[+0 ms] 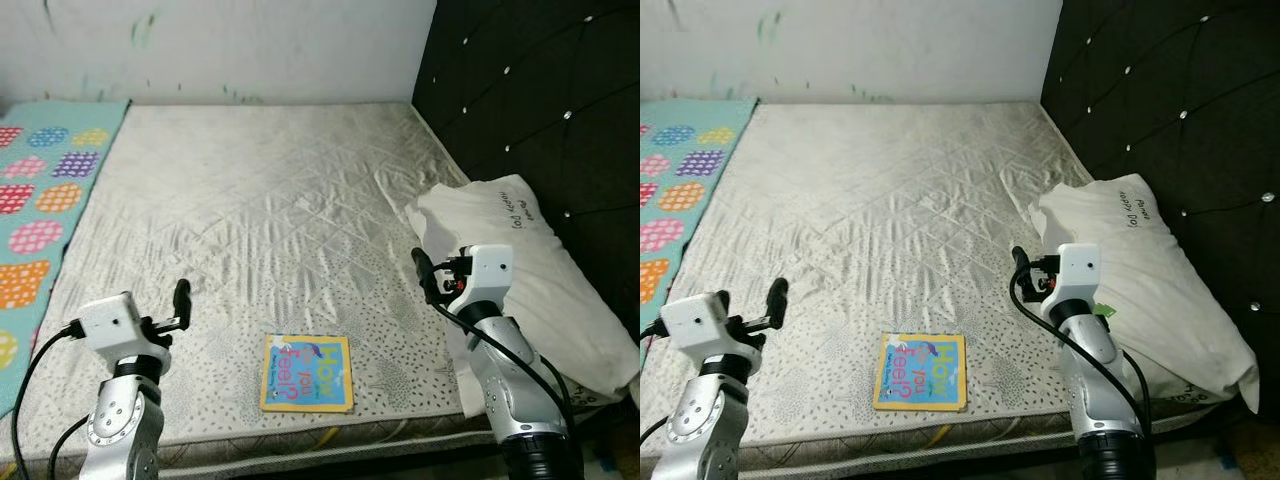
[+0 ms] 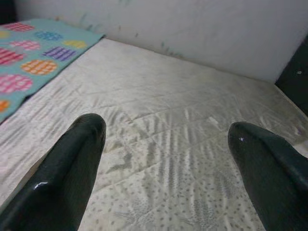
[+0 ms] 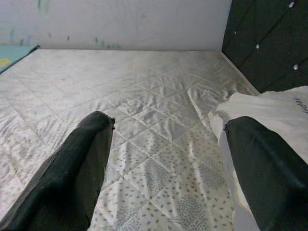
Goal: Clean up the room
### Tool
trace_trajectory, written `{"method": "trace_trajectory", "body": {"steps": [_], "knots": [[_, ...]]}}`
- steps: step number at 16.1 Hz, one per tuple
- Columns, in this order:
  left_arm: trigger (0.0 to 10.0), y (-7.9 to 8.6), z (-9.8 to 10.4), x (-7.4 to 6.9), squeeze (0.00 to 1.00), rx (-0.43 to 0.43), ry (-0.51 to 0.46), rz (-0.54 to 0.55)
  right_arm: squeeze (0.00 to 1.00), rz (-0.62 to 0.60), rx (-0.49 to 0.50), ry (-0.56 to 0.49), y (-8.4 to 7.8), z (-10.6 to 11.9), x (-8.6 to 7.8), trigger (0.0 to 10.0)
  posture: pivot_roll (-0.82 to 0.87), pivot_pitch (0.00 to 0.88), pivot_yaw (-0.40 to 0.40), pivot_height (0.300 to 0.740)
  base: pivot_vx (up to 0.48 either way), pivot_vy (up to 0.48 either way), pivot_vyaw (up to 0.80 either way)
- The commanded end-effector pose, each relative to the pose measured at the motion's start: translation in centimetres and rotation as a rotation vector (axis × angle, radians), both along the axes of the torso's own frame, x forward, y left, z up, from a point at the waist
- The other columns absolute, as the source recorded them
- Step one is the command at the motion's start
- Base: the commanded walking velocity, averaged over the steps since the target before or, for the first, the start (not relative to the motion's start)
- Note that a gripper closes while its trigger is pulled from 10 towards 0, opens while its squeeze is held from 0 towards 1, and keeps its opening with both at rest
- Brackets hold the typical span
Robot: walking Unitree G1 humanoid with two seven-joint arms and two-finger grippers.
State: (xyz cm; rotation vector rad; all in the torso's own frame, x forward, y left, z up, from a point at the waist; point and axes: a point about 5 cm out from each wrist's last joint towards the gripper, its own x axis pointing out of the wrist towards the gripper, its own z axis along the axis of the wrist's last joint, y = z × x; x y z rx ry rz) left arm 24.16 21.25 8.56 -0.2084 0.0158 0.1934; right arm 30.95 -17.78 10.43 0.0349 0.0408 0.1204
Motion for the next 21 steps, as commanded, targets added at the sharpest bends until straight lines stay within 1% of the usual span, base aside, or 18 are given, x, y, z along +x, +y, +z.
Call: {"method": "trace_trajectory", "body": {"steps": [1, 4, 7, 11, 14, 16, 18, 21], "knots": [[10.0, 0.3, 0.0, -0.2, 0.00, -0.016, 0.012, 0.024, 0.00, 0.021, -0.003, -0.006, 0.3, 0.3, 0.1, 10.0, -0.06, 0.075, -0.046, 0.740, 0.000, 0.000, 0.00], [10.0, 0.6, 0.0, -0.4, 0.00, -0.036, 0.018, 0.044, 0.00, 0.043, -0.011, -0.003, 0.5, 0.3, -0.1, 10.0, -0.07, 0.107, -0.051, 0.740, 0.000, 0.000, 0.00], [10.0, 0.5, 0.2, -0.7, 0.00, -0.059, 0.025, 0.057, 0.00, 0.055, -0.011, 0.009, 0.5, 0.1, -0.7, 10.0, -0.07, 0.136, -0.049, 0.740, 0.000, 0.000, 0.00], [10.0, 0.4, 0.3, -1.0, 0.00, -0.070, 0.031, 0.060, 0.00, 0.083, 0.002, 0.030, 0.8, -0.3, -1.4, 10.0, -0.06, 0.150, -0.048, 0.697, 0.000, 0.000, 0.00], [10.0, 0.3, 0.3, -1.1, 0.00, -0.075, 0.039, 0.061, 0.00, 0.096, 0.004, 0.032, 1.1, -0.2, -1.3, 10.0, -0.06, 0.151, -0.053, 0.658, 0.000, 0.000, 0.00], [10.0, 0.3, 0.4, -1.2, 0.00, -0.074, 0.040, 0.062, 0.00, 0.099, 0.005, 0.034, 1.1, -0.2, -1.3, 10.0, -0.06, 0.151, -0.054, 0.644, 0.000, 0.000, 0.00], [10.0, 0.4, 0.4, -1.2, 0.00, -0.077, 0.043, 0.080, 0.00, 0.102, 0.005, 0.033, 1.1, -0.1, -1.3, 10.0, -0.06, 0.149, -0.054, 0.615, 0.000, 0.000, 0.00], [10.0, 0.5, 0.4, -1.2, 0.00, -0.078, 0.050, 0.097, 0.00, 0.097, 0.009, 0.037, 0.9, -0.1, -1.2, 10.0, -0.06, 0.149, -0.054, 0.615, 0.000, 0.000, 0.00]]}}
